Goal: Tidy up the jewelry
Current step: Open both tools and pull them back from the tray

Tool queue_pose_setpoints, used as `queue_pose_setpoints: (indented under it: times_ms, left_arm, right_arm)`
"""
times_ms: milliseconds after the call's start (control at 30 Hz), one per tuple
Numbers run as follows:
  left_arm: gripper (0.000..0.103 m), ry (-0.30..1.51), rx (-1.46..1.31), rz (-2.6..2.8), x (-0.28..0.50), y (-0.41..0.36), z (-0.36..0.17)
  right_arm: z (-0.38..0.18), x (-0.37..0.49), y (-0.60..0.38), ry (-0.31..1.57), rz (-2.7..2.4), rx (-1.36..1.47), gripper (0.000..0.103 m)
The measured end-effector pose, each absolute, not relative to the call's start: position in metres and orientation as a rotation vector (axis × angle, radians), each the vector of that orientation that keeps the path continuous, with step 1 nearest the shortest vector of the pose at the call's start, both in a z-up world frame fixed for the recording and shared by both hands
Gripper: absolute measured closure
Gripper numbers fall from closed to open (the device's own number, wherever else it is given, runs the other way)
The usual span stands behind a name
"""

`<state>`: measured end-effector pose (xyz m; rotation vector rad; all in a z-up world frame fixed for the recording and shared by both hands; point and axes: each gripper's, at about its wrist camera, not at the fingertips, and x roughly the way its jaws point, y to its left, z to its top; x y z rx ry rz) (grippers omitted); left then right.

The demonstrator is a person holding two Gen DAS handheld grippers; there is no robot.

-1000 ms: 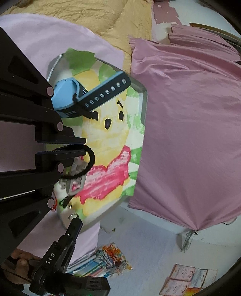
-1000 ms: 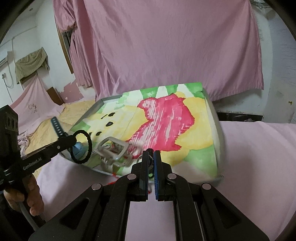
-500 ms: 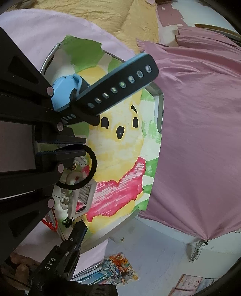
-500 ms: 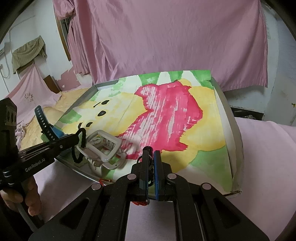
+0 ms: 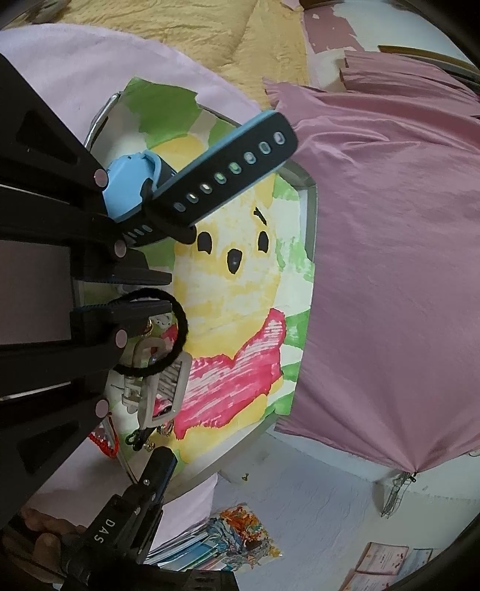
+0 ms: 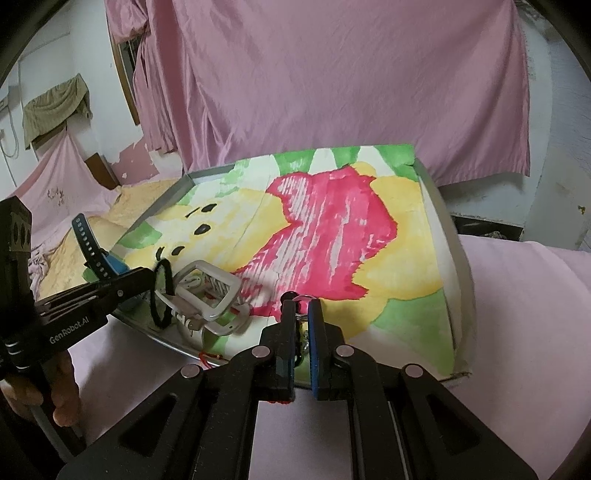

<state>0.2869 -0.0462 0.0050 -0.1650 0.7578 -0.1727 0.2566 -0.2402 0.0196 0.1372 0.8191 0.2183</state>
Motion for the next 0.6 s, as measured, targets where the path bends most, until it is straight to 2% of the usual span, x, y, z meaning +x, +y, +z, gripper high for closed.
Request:
queue_pose_setpoints:
  times_ms: [133, 167, 267, 333, 400, 433, 467, 500, 600]
  left_arm:
    - [0.073, 0.736, -0.164, -0.191, 0.281, -0.048, 0.009]
    - [0.07, 0.729, -0.167, -0.2, 0.279, -0.048, 0.01]
    - [0.066, 0.7, -0.156, -0.195, 0.272, -0.05, 0.015]
    - [0.064, 0.686, -0.157, -0.199, 0.267, -0.05, 0.018]
    - [0.054, 0.663, -0.166, -0.204, 0.26, -0.049, 0.022]
    - [0.042, 0.65, -0.17, -0.205, 0.257, -0.048, 0.023]
    - [0.036, 0.632, -0.18, -0.21, 0.252, -0.046, 0.025]
    - [0.034, 0.617, -0.188, -0.215, 0.248, -0.045, 0.027]
    - [0.024, 0.576, -0.194, -0.219, 0.233, -0.044, 0.032]
  right_arm:
    - [0.025, 0.249, -0.246, 0.793, 0.209, 0.151, 0.095]
    - [0.026, 0.247, -0.247, 0.786, 0.208, 0.154, 0.091]
    - [0.03, 0.237, -0.251, 0.752, 0.195, 0.165, 0.074]
    - [0.034, 0.231, -0.252, 0.729, 0.19, 0.17, 0.073]
    - [0.038, 0.221, -0.255, 0.698, 0.18, 0.172, 0.072]
    - [0.041, 0.215, -0.255, 0.681, 0.173, 0.173, 0.071]
    - [0.043, 0.212, -0.256, 0.67, 0.169, 0.173, 0.064]
    - [0.046, 0.205, -0.257, 0.651, 0.162, 0.172, 0.055]
    - [0.054, 0.187, -0.261, 0.598, 0.147, 0.18, 0.046]
